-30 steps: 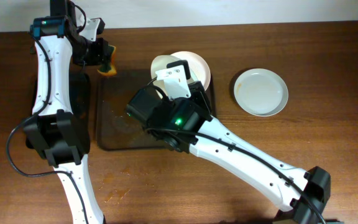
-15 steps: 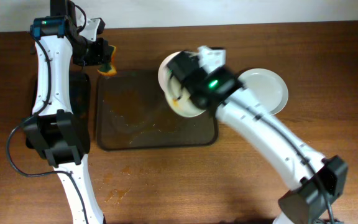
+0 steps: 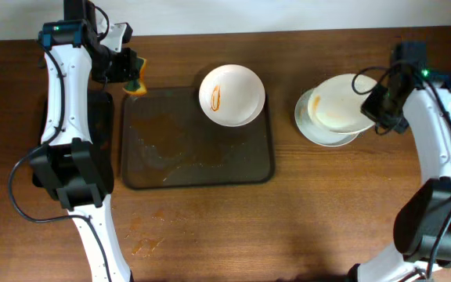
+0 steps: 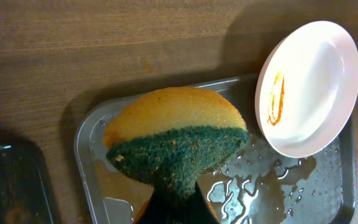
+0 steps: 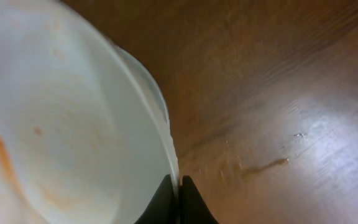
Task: Clean dirty plates on tray and stack at the side
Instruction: 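Place the cleaned plate onto the plate stack right of the tray, then grasp the last dirty plate rim with right gripper and drag it left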
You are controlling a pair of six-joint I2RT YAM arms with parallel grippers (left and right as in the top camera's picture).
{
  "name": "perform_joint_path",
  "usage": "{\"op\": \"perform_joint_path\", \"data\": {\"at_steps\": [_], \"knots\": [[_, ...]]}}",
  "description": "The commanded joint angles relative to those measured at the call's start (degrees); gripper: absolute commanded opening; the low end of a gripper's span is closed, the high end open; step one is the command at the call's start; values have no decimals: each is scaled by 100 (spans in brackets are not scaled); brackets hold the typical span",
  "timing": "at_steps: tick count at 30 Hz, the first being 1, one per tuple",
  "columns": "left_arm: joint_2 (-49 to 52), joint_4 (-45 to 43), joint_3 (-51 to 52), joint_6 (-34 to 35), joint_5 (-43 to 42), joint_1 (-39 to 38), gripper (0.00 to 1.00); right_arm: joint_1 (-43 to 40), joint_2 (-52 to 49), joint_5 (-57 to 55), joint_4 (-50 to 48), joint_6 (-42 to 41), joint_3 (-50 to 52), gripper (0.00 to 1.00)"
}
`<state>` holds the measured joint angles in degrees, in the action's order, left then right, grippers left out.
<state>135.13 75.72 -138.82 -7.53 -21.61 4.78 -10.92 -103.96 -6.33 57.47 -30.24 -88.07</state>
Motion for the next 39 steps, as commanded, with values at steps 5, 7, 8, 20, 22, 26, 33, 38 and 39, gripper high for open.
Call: {"op": "perform_joint_path", "data": {"at_steps": [5,7,8,20,22,26,33,38,39], "knots": [[-7,-20,-17,-72,0,-26,1,155,-466,317,-1244,153,852,17],[-9,-22,-17,-72,-2,-26,1,216,-608,413,-1373,153,852,75],[-9,-22,-17,-72,-2,-28,1,247,-616,533,-1475,160,852,81],[-9,-44,-17,-72,-2,-79,1,2026,-640,1353,-1729,50,-553,50],[-7,-46,-17,-72,0,-103,1,2479,-874,925,-1886,-337,-553,50],[-7,-68,-17,-72,0,-219,1,2848,-1480,968,-1961,-763,-553,50],[-9,-68,-17,-72,151,-267,1,2872,-2033,1436,-2114,-914,-553,30],[-7,-63,-17,-70,151,-315,1,2892,-2356,1558,-2199,-1078,-553,18],[-7,-63,-17,-72,153,-313,1,2889,-2365,1582,-2199,-1078,-553,15]]}}
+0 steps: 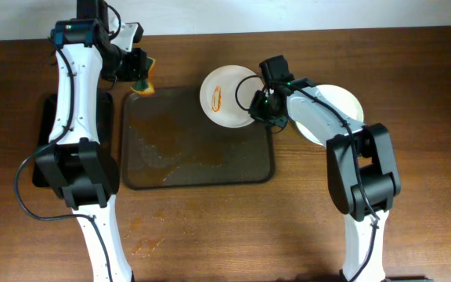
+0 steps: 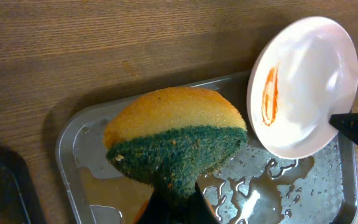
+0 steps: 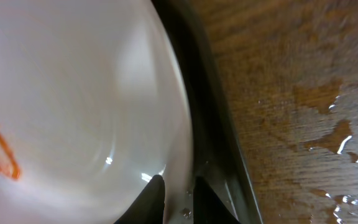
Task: Clean dirty plates on tray and stack at the side
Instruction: 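Grasp the last dirty plate rim with right gripper and drag it left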
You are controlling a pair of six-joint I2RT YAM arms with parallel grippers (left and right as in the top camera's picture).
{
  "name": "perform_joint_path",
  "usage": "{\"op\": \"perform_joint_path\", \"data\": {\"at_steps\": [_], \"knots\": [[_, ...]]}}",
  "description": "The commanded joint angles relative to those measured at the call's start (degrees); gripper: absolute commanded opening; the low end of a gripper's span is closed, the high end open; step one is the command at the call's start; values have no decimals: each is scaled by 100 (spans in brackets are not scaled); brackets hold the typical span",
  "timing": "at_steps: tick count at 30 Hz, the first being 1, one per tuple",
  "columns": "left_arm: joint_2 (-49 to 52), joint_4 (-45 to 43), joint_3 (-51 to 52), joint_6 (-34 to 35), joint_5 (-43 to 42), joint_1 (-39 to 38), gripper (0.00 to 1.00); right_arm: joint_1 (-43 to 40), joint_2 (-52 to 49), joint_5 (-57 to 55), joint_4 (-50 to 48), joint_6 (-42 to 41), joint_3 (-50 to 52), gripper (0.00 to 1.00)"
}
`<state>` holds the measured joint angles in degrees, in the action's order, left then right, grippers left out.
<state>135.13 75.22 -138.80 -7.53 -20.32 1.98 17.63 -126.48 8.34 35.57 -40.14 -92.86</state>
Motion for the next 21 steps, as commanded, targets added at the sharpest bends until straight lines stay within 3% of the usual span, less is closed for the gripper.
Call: {"op": "perform_joint_path", "data": {"at_steps": [1,3,10,13,14,16,21], "knots": [[-7,-15,-20,-72,26,-33,1,35,-114,114,-9,-85,-74,11],[-7,-31,-20,-72,44,-61,1,37,-111,245,33,-70,-87,4],[-7,-37,-20,-72,68,-70,1,352,-107,533,1735,586,-686,4],[-7,-55,-20,-72,68,-76,1,664,-107,804,1978,848,-723,5],[-7,-68,-20,-72,68,-76,1,748,-107,824,2035,922,-726,24],[-7,-96,-20,-72,68,-76,1,791,-107,905,2085,1080,-817,41],[-7,-105,-20,-72,68,-76,1,715,-162,472,1408,1716,-1082,47]]}}
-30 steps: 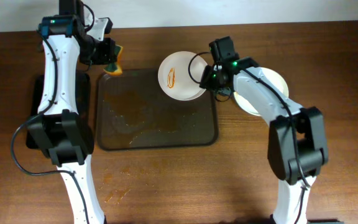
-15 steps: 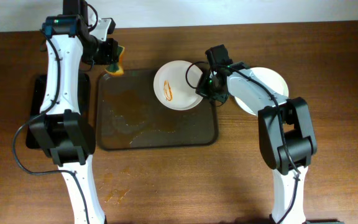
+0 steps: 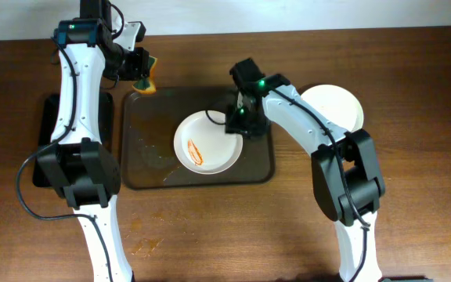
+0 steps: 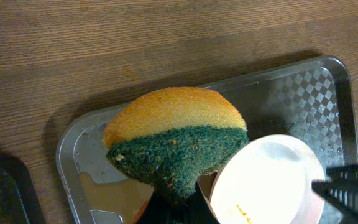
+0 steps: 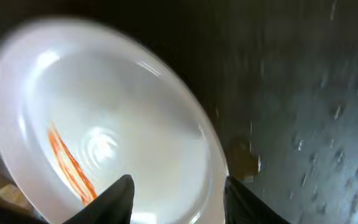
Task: Clean dirty plates on tray and stack at the side
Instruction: 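Grasp the last dirty plate rim with right gripper and drag it left, then lower the sponge with left gripper onto the last plate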
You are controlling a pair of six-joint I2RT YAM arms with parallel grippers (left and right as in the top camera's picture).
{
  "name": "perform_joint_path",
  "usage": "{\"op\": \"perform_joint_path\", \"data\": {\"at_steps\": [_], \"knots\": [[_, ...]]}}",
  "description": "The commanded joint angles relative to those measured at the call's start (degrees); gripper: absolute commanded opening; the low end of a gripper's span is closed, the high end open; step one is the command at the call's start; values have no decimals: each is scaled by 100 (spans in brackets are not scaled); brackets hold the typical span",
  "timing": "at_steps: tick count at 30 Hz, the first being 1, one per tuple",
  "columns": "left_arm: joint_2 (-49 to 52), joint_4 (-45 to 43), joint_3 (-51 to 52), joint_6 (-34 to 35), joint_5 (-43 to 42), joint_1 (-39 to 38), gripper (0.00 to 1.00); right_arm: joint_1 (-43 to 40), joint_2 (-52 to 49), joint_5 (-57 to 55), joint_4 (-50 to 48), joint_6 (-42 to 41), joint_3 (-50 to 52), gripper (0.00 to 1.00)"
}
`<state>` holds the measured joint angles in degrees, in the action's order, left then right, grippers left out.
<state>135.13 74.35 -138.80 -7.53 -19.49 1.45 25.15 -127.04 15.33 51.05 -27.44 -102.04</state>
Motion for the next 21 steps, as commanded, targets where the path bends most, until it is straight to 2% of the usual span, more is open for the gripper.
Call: {"op": "perform_joint_path", "data": {"at_steps": [1,5,11,13,14,19,21], "knots": [[-7,-17,-20,-72,-15,-22,1,-42,-144,-247,-92,586,-210,44],[-7,-17,-20,-72,-15,-24,1,-48,-398,-195,81,645,-286,36],[-7,-7,-2,-72,-20,-28,1,-48,-551,-173,286,599,-385,36],[-7,-11,2,-72,-20,-33,1,-46,-551,-157,358,599,-437,10],[-7,-11,2,-72,-20,-35,1,-44,-551,-136,382,595,-487,4],[-7,140,2,-70,-22,-35,1,-2,-555,-149,-295,-1235,-380,4],[-7,170,55,-70,-22,-35,1,87,-651,-313,-684,-1668,-297,4]]}}
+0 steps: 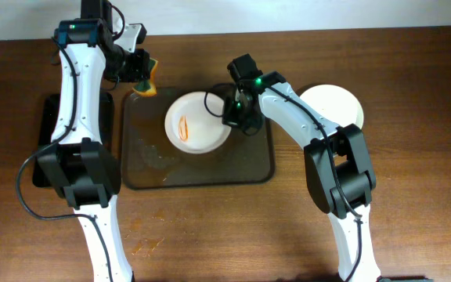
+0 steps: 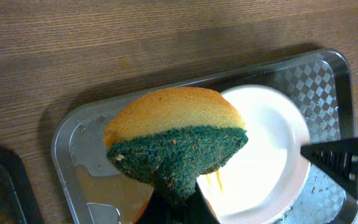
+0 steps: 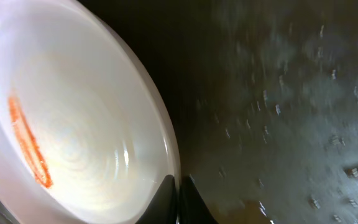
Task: Clean dirty plates on tray and stack at the side
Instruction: 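Lower the sponge with left gripper onto the last plate, then scrub the sauce off the plate with the sponge, right gripper holding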
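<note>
A white plate (image 1: 198, 123) with an orange streak lies in the back half of the dark metal tray (image 1: 210, 171). My right gripper (image 1: 232, 114) is shut on the plate's right rim, seen close in the right wrist view (image 3: 179, 186) with the plate (image 3: 73, 124) to its left. My left gripper (image 1: 135, 69) is shut on a yellow and green sponge (image 2: 176, 137) above the tray's back left corner. In the left wrist view the sponge overlaps the plate (image 2: 269, 149), and the gripper (image 2: 176, 199) is mostly hidden beneath it.
A stack of white plates (image 1: 337, 106) stands on the table right of the tray. A black container (image 1: 47, 141) lies left of the tray. The tray floor (image 3: 278, 124) is wet with drops, and orange smears mark the table near the front left.
The right gripper stood open at the plate's right rim and is now shut on that rim. The plate has moved from the tray's middle toward its back left, under the sponge.
The right gripper was first shut on a stained plate at the stack on the right, with the streaked plate at the tray's back right corner. Then it was at that plate's rim. Then the plate lay mid-tray, now further back left. The left gripper held the sponge throughout.
</note>
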You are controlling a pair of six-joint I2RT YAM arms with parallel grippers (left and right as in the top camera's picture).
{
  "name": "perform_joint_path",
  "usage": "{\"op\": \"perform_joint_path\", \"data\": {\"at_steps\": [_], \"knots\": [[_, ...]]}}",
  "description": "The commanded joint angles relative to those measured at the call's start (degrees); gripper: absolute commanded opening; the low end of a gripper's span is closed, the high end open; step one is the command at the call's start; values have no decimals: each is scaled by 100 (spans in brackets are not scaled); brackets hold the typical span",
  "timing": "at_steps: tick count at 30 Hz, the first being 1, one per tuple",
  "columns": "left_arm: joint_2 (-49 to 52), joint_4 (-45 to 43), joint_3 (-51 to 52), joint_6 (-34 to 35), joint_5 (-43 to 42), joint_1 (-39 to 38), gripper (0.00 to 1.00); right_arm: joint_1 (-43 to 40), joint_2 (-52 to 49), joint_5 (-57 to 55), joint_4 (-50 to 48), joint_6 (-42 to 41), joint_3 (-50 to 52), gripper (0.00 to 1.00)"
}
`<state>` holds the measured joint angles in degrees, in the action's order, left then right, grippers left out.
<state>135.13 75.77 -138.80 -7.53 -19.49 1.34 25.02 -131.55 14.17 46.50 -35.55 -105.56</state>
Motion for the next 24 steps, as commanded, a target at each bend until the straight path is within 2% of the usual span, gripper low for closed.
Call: {"op": "perform_joint_path", "data": {"at_steps": [1,2,4,5,6,9,13,19,21,24], "knots": [[-7,26,129,-70,-22,-52,1,140,-293,-195,-245,-896,57,4],[-7,4,260,-70,-22,-94,1,166,-367,-170,-243,-896,57,4],[-7,-162,632,-70,-22,-184,1,151,-382,-129,-302,-892,55,35],[-7,-243,761,-68,-24,-201,1,151,-382,-129,-339,-892,55,38],[-7,-328,922,39,-22,-221,1,151,-382,-127,-350,-892,55,35],[-7,-518,1285,146,-24,-321,1,151,-382,-105,-350,-890,55,4],[-7,-984,1834,116,74,-570,1,157,-382,-24,-369,-822,55,4],[-2,-2538,2968,-162,501,-820,1,160,-382,-22,-396,-780,55,4],[-2,-2618,3261,-162,726,-872,1,160,-382,-22,-396,-780,55,4],[-2,-2061,3394,-173,704,-896,1,162,-382,-22,-417,-780,55,4]]}}
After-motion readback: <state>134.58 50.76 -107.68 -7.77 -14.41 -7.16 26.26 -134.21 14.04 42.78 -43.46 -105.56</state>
